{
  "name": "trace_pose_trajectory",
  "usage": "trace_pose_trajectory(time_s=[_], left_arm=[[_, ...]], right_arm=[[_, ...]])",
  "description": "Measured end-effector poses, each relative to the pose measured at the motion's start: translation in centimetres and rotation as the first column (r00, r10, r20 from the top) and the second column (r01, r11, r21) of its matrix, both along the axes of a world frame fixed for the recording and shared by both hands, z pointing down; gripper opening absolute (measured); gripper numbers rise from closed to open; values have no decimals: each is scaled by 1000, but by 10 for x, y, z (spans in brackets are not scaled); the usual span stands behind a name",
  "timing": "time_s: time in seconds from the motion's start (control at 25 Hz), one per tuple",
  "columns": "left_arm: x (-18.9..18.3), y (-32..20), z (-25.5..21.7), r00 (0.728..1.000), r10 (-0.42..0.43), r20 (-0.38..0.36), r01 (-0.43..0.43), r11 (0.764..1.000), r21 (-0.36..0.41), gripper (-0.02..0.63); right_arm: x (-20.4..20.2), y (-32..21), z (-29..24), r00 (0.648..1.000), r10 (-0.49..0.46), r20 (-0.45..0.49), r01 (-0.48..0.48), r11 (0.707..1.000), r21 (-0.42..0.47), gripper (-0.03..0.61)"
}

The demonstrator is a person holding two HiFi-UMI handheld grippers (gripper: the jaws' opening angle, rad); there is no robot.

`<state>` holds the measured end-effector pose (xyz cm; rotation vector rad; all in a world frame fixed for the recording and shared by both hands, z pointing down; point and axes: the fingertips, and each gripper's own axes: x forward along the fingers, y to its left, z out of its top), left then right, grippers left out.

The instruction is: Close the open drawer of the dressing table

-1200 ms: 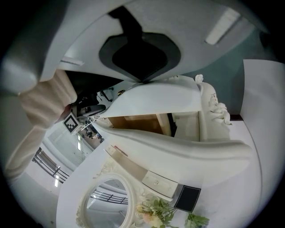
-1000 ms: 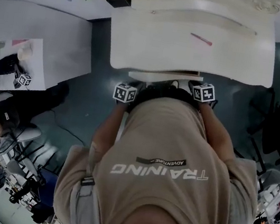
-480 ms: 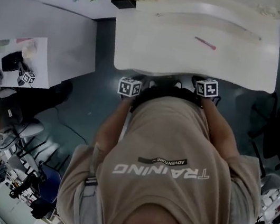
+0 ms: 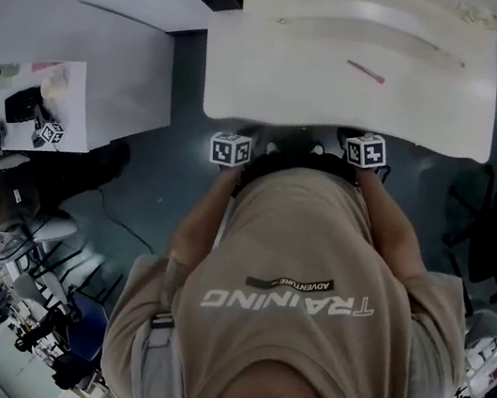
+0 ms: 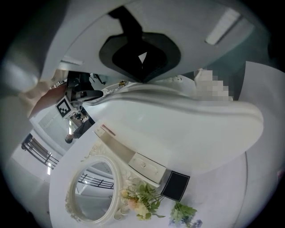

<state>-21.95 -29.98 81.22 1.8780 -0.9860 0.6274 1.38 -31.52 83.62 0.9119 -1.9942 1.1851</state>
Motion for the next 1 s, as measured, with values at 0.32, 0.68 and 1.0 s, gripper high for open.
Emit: trace_pose_trajectory(time_s=[0.32, 0.68, 1.0], left_arm=[[-2, 32, -46, 998, 65, -10, -63, 990, 127, 6], [9, 14, -137, 990, 130, 53, -141, 920, 366, 6], [21, -25, -268, 989, 132, 66, -144, 771, 621, 6]], right_arm=[[9, 31, -43, 999, -49, 6, 47, 990, 130, -3], [20, 18, -161, 997, 11, 78, -41, 915, 400, -3], [-2, -12, -268, 996, -87, -26, 84, 771, 632, -3]])
